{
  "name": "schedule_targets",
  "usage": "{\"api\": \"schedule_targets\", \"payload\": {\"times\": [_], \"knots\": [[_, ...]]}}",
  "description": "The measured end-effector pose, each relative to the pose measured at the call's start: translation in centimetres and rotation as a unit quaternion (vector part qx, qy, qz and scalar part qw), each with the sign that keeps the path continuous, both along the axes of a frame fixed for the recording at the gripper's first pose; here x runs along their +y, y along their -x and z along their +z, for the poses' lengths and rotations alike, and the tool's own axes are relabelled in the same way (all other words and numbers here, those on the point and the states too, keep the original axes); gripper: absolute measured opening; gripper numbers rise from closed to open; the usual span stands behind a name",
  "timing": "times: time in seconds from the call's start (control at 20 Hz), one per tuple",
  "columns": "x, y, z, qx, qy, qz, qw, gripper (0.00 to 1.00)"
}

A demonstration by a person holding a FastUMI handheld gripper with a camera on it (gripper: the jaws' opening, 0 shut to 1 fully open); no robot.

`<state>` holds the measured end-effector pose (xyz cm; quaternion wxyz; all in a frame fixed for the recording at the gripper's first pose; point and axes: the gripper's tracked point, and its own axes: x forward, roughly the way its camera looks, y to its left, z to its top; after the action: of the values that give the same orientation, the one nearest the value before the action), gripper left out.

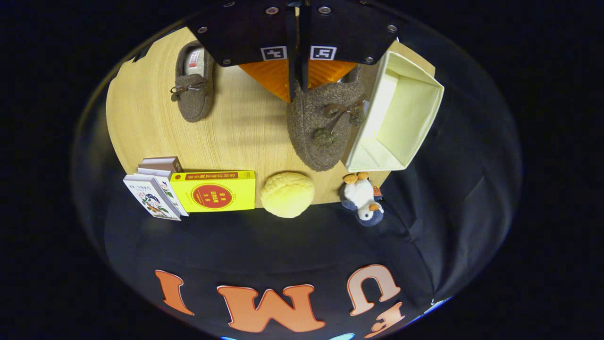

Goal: Open the storage box then place both shoes into the box .Put the left shoe in first, then the right shoe, with the right side of both shoes facing outward in a uniform manner.

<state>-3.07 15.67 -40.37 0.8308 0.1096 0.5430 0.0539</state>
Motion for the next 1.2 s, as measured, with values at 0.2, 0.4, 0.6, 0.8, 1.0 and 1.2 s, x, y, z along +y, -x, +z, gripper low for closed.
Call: {"api": "schedule_targets", "payload": {"times": [0.2, 0.4, 0.6, 0.8, 1.0, 1.2], "knots": [[4.6, -2.0, 2.9, -0.013, -0.032, 0.004, 0.999, 0.04], [9.7, -3.1, 3.0, -0.012, -0.048, 0.015, 0.999, 0.04], [14.4, -3.4, 1.4, 0.005, -0.062, 0.021, 0.998, 0.04], [17.7, -3.8, -1.2, 0.024, -0.065, 0.025, 0.997, 0.04], [19.9, -2.8, -4.2, 0.066, -0.058, 0.025, 0.996, 0.05], [21.7, -1.8, -6.7, 0.105, -0.062, 0.028, 0.992, 0.06]]}}
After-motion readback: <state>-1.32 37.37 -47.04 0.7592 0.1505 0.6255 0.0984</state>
